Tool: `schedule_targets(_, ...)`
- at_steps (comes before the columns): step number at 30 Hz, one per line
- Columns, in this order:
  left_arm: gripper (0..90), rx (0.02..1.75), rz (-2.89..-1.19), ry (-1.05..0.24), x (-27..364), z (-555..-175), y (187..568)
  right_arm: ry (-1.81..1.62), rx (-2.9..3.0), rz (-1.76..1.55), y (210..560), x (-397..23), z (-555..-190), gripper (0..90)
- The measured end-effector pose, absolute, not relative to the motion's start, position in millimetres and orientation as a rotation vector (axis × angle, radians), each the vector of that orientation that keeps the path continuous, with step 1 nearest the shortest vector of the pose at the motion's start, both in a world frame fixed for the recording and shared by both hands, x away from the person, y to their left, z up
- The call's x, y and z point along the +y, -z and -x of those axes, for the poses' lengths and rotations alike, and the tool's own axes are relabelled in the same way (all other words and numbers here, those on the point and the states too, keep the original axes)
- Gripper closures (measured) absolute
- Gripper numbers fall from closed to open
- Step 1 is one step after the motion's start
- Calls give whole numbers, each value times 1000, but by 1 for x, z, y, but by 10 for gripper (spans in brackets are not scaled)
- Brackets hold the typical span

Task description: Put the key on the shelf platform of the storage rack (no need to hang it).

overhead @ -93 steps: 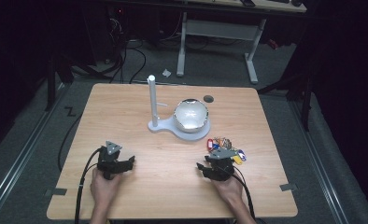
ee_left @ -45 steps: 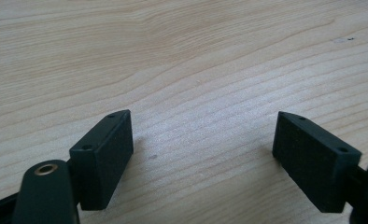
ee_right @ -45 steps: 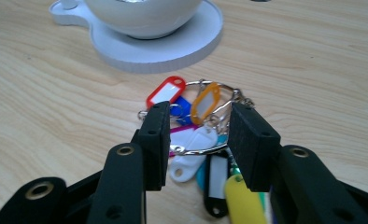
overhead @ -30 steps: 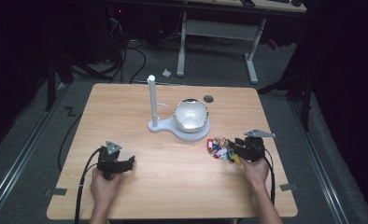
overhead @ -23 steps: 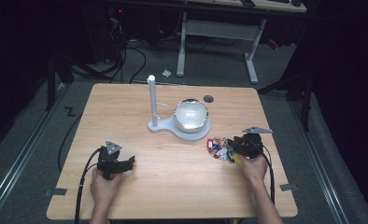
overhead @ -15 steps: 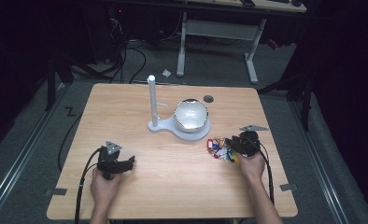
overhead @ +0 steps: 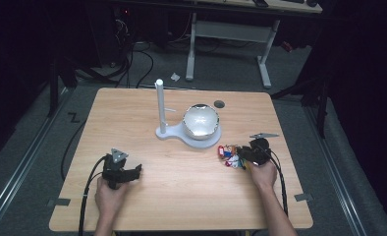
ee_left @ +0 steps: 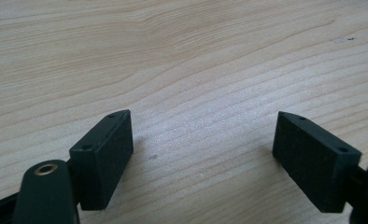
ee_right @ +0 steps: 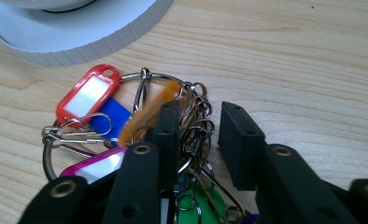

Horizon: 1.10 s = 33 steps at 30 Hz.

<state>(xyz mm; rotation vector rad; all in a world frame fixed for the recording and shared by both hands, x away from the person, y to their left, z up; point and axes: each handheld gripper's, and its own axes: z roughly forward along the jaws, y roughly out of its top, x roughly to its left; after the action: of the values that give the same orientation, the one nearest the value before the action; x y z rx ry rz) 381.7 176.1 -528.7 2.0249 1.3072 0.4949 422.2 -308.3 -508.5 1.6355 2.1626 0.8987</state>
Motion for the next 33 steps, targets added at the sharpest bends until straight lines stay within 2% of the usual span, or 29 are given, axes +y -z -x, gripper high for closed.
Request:
schedule_targets(5, 207, 1307, -2025, -495, 176, -382, 529, -917, 2178, -1618, 509, -306, -423, 780)
schedule_targets(15, 207, 1307, -2025, -495, 176, -382, 529, -921, 2179, -1563, 507, -304, -420, 785)
schedule_targets(33, 207, 1306, -2027, -494, 176, -382, 529, -1019, 2122, -1444, 472, -308, -406, 786)
